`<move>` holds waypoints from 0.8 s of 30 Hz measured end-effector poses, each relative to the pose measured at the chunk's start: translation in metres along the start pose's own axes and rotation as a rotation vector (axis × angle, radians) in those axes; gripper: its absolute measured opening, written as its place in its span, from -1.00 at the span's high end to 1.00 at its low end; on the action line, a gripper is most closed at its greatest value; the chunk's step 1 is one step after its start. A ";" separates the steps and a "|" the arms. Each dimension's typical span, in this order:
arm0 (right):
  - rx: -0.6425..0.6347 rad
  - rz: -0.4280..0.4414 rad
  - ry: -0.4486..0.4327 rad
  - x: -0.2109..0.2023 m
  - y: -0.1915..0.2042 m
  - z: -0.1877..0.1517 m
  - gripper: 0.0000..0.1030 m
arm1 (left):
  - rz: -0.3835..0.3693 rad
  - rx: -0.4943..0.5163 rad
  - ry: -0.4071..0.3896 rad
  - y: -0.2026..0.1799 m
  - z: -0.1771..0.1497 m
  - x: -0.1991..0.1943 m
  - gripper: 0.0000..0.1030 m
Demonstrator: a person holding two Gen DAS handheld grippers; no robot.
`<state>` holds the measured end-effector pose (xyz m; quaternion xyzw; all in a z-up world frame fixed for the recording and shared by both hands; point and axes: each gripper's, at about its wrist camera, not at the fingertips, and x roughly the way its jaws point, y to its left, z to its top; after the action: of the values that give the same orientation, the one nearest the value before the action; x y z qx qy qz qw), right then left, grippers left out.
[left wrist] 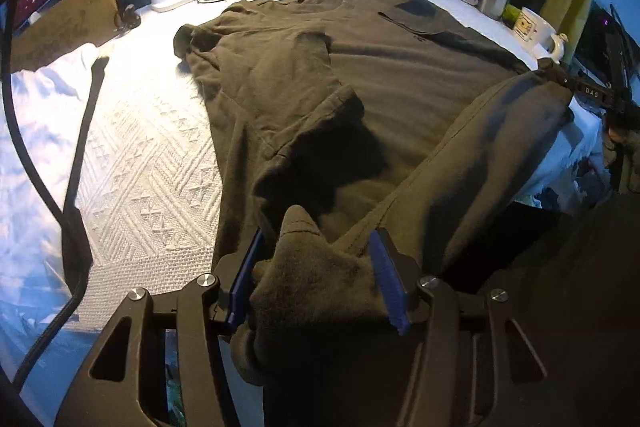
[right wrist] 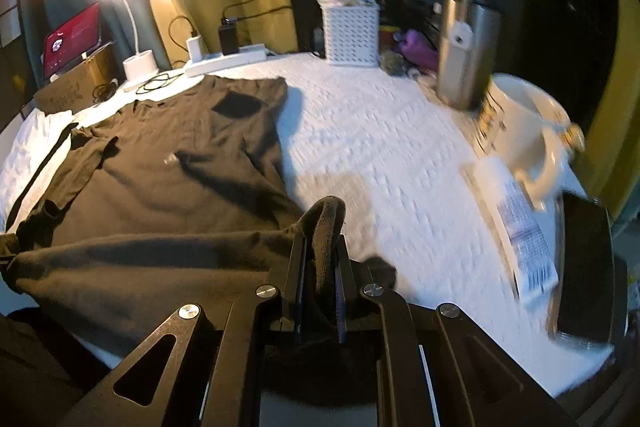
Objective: Fold small clothes
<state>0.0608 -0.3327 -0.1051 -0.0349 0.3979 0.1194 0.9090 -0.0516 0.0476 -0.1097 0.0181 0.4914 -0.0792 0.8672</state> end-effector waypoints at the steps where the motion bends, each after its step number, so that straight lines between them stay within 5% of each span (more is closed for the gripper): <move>1: 0.006 -0.001 -0.001 -0.002 -0.001 -0.003 0.78 | 0.003 0.014 -0.002 -0.002 0.000 -0.001 0.32; 2: 0.010 0.000 -0.003 -0.004 -0.002 -0.005 0.79 | 0.007 0.027 0.002 -0.004 0.000 -0.002 0.54; 5: 0.013 0.001 -0.026 -0.012 -0.001 -0.005 0.78 | 0.010 0.047 -0.023 -0.008 0.003 -0.008 0.70; 11: -0.001 0.012 -0.094 -0.033 0.004 0.007 0.78 | 0.048 0.042 -0.144 -0.006 0.014 -0.034 0.73; 15: -0.005 0.020 -0.127 -0.044 0.007 0.013 0.78 | 0.148 0.075 -0.303 -0.013 0.018 -0.053 0.73; 24: -0.020 0.015 -0.172 -0.062 0.011 0.022 0.78 | 0.146 0.048 -0.419 -0.014 0.030 -0.068 0.73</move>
<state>0.0328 -0.3303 -0.0443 -0.0305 0.3175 0.1327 0.9384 -0.0622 0.0389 -0.0356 0.0574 0.2956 -0.0297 0.9531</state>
